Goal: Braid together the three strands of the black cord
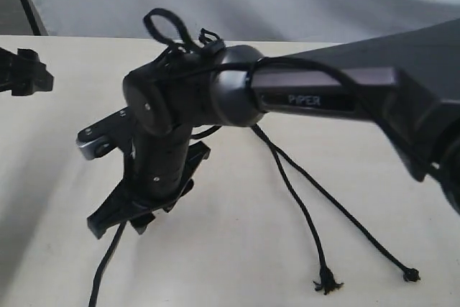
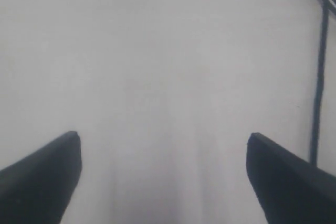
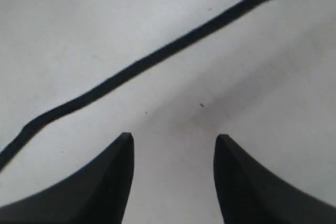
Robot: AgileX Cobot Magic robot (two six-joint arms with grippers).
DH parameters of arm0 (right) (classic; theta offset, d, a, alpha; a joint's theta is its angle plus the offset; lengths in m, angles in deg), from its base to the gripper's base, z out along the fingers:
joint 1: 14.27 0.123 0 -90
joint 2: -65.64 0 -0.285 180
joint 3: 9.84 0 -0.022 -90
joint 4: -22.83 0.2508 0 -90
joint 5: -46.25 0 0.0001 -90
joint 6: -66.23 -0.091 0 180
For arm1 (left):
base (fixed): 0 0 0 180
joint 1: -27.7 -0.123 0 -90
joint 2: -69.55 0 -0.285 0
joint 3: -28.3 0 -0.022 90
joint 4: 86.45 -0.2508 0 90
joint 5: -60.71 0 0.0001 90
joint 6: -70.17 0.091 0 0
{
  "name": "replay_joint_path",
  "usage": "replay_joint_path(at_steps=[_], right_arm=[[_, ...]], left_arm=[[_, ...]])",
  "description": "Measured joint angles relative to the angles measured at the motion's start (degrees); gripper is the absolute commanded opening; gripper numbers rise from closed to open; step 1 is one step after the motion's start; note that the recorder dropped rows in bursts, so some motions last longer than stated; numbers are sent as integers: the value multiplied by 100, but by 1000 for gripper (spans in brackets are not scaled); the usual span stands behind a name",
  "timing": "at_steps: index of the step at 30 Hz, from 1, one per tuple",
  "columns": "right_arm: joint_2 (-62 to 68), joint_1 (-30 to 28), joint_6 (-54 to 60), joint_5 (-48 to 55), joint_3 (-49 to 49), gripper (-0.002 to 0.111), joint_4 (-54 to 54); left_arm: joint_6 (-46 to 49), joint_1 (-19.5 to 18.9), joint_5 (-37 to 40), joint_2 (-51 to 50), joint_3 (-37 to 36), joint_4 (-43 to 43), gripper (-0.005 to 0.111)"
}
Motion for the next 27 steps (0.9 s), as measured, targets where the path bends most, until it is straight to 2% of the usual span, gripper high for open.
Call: replay_joint_path(at_steps=[3, 5, 10, 16, 17, 20, 23, 27], right_arm=[[208, 208, -174, -60, 306, 46, 0], [347, 300, -298, -60, 574, 46, 0], [879, 399, -870, 385, 1428, 46, -162], [1304, 409, -1662, 788, 1806, 46, -644], [1307, 409, -1650, 788, 1819, 41, -644], [1316, 383, -1130, 1091, 1830, 0, -418], [1328, 246, -269, 1271, 1840, 0, 237], [1341, 6, 243, 1648, 1840, 0, 619]], left_arm=[[-187, -360, -29, 0, -69, 0, 80], [-229, -469, -29, 0, -170, 0, 80], [-273, -514, -67, 12, -290, 13, 80], [-273, -514, -67, 12, -304, 22, 80], [-273, -514, -67, 12, -304, 22, 80], [-273, -514, -67, 12, -304, 22, 80], [-203, -514, -67, 12, -304, 74, 80], [-169, -514, -79, 12, -304, 126, 80]])
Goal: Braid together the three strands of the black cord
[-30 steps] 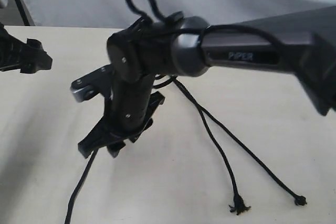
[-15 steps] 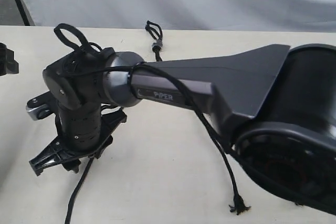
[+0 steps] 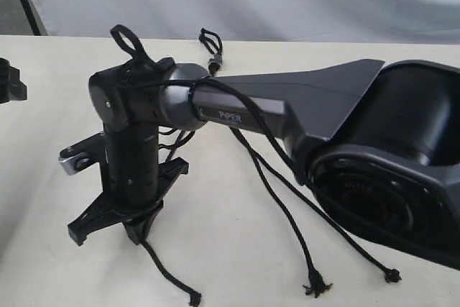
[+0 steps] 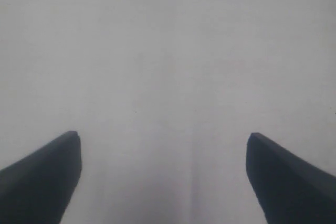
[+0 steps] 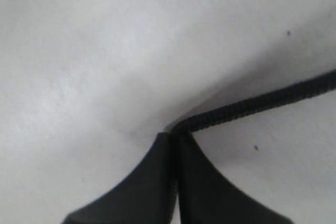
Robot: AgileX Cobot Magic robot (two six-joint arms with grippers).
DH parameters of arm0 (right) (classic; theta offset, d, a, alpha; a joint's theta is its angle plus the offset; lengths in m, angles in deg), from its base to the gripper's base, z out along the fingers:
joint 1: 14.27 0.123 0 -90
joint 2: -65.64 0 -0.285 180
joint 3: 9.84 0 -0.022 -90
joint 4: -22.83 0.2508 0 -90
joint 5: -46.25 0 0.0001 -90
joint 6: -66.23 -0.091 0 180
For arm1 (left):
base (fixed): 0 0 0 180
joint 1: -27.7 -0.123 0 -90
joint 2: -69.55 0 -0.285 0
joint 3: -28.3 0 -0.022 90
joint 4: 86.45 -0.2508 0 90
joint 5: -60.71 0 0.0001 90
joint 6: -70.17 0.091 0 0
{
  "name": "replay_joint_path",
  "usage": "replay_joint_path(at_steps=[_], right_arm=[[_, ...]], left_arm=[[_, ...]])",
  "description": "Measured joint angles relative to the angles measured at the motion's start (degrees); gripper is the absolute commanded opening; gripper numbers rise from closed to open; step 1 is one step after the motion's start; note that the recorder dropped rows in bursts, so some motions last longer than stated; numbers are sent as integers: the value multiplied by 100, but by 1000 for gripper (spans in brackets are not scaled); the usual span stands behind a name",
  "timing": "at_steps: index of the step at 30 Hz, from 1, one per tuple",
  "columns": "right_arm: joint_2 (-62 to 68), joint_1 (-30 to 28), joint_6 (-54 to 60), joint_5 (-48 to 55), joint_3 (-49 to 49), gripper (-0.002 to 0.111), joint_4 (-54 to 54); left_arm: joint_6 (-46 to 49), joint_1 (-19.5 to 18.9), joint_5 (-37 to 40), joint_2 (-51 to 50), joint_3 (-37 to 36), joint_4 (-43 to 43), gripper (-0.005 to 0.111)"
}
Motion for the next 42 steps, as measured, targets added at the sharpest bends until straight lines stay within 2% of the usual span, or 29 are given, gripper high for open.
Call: replay_joint_path(at_steps=[3, 7, 10, 13, 20, 22, 26, 28, 30, 31, 33, 34, 37, 39, 42], right_arm=[[-153, -217, 231, 247, -12, 0, 41], [-1105, -731, 454, 267, -37, 0, -204], [-1655, -1086, 565, 277, -49, 0, -816], [-2085, -1815, 990, 294, -244, 0, -1619], [-1791, -3478, 1691, 167, -1283, 0, -1926], [-1586, -3811, 1864, -91, -1494, 0, -1964], [-1140, -4035, 2075, -382, -1630, 2, -2287], [-979, -4045, 2075, -431, -1630, 9, -2388], [-812, -4045, 2075, -509, -1630, 33, -2533], [-777, -4045, 2075, -522, -1630, 58, -2573], [-720, -4045, 2093, -561, -1639, 87, -2656], [-734, -4045, 2119, -575, -1639, 91, -2685], [-783, -4045, 2132, -589, -1639, 89, -2636], [-851, -4045, 2132, -571, -1639, 85, -2472], [-1156, -4045, 2141, -498, -1629, 73, -2076]], left_arm=[[0, 0, -14, 0, 0, 0, 80], [0, 0, -14, 0, 0, 10, 80], [0, 0, -14, 0, 0, 40, 80], [0, 0, -14, 0, 0, 66, 80], [0, 0, -37, 0, 0, 90, 80], [0, 0, -37, 0, 0, 90, 80], [0, 0, -37, 0, 0, 112, 80], [0, 0, -37, 0, 0, 123, 80], [0, 0, -37, 0, 0, 133, 80], [0, 0, -37, 0, 0, 133, 80], [0, 0, -37, 0, 0, 156, 80], [0, 0, -37, 0, 0, 183, 80], [4, 0, -37, 0, 0, 212, 80], [27, 0, -37, 0, 0, 212, 80], [27, 0, -39, 0, 0, 222, 80]])
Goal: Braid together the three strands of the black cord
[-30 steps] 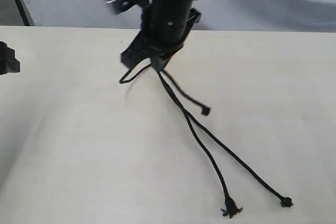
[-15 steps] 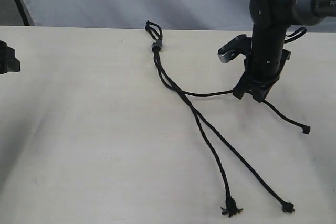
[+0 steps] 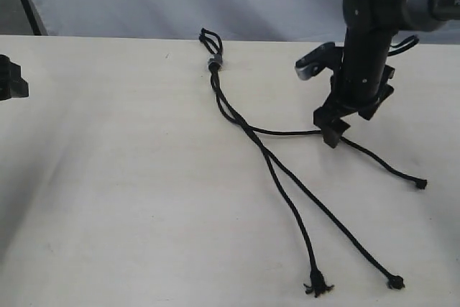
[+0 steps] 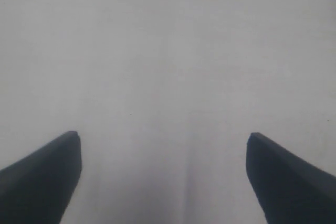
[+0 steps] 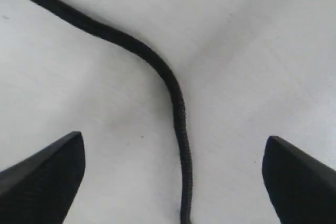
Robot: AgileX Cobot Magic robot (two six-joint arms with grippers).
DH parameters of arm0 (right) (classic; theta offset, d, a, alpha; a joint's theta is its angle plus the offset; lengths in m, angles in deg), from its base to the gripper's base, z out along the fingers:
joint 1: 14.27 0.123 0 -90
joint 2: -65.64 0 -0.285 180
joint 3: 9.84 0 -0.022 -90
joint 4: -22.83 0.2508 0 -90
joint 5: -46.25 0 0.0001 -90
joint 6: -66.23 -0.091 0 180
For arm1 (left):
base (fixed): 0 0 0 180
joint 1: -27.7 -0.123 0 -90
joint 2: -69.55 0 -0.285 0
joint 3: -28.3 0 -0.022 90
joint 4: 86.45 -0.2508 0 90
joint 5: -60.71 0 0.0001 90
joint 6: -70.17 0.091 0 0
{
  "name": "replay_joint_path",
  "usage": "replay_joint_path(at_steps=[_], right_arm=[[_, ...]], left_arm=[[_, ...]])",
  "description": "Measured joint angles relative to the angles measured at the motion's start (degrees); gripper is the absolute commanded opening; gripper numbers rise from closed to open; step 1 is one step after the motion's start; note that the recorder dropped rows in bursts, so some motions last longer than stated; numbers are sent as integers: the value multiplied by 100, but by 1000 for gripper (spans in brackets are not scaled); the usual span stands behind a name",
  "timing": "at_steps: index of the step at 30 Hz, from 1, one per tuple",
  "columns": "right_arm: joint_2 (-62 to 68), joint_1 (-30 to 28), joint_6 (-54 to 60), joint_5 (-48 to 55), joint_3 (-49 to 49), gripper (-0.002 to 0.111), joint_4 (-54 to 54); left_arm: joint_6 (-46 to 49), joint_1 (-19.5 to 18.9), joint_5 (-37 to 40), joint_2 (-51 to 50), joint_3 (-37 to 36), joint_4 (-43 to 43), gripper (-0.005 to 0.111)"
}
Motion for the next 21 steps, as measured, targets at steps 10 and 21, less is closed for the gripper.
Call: replay_joint_path(at_steps=[10, 21], right_arm=[[-1020, 0, 416, 669, -191, 37, 1429], [-1114, 12, 430, -334, -2418, 37, 1629]], left_arm=[[14, 0, -21, 0, 0, 36, 80], [14, 0, -94, 0, 0, 36, 80]])
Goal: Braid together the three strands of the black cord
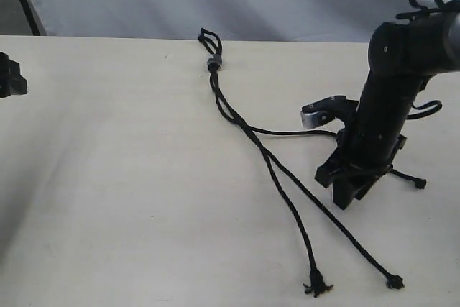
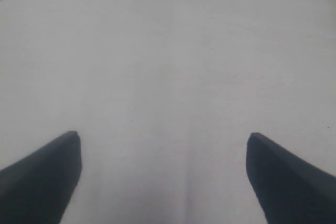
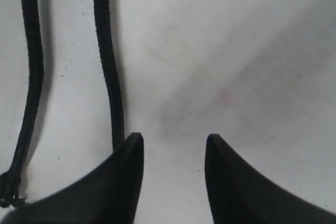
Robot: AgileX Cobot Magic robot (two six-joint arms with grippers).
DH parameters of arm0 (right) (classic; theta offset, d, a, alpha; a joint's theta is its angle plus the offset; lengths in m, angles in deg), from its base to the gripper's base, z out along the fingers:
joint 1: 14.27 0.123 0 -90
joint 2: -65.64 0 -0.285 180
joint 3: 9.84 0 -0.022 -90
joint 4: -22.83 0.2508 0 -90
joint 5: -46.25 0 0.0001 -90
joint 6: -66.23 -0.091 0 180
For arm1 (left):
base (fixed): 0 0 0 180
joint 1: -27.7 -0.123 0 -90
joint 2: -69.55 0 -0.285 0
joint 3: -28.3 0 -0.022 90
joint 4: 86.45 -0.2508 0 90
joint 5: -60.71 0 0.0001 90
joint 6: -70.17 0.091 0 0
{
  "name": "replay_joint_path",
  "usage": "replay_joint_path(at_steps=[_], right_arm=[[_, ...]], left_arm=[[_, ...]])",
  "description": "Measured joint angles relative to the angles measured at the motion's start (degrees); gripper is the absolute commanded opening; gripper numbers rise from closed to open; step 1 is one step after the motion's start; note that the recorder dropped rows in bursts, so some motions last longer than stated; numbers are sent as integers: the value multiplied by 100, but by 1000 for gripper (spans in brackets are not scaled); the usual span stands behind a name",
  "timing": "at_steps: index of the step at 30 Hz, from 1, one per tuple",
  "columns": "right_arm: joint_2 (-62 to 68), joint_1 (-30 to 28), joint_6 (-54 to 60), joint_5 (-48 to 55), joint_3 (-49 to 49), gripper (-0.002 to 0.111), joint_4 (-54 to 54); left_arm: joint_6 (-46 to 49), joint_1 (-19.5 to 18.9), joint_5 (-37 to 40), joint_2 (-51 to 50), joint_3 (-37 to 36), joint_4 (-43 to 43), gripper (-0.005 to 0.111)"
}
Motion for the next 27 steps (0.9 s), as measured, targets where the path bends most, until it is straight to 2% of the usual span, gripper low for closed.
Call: replay_joint_path(at_steps=[4, 12, 17, 20, 21, 22, 23, 27], right_arm=[[-166, 141, 0, -399, -502, 37, 59], [-422, 802, -189, -917, -952, 37, 74], [-482, 923, -517, -1265, -1187, 37, -104], [-557, 923, -791, -1591, -1368, 27, -396], [-571, 923, -824, -1647, -1401, 21, -424], [-582, 923, -847, -1698, -1426, 8, -467], [-582, 923, -869, -1742, -1440, 0, -548], [-591, 923, -900, -1655, -1393, 0, -655]], left_arm=[[0, 0, 0, 0, 0, 0, 80], [0, 0, 0, 0, 0, 0, 80], [4, 0, 37, 0, 0, 0, 80], [41, 0, 50, 0, 0, 36, 80], [41, 0, 50, 0, 0, 37, 80], [51, 0, 50, 0, 0, 46, 80], [51, 0, 50, 0, 0, 46, 80], [63, 0, 50, 0, 0, 46, 80]])
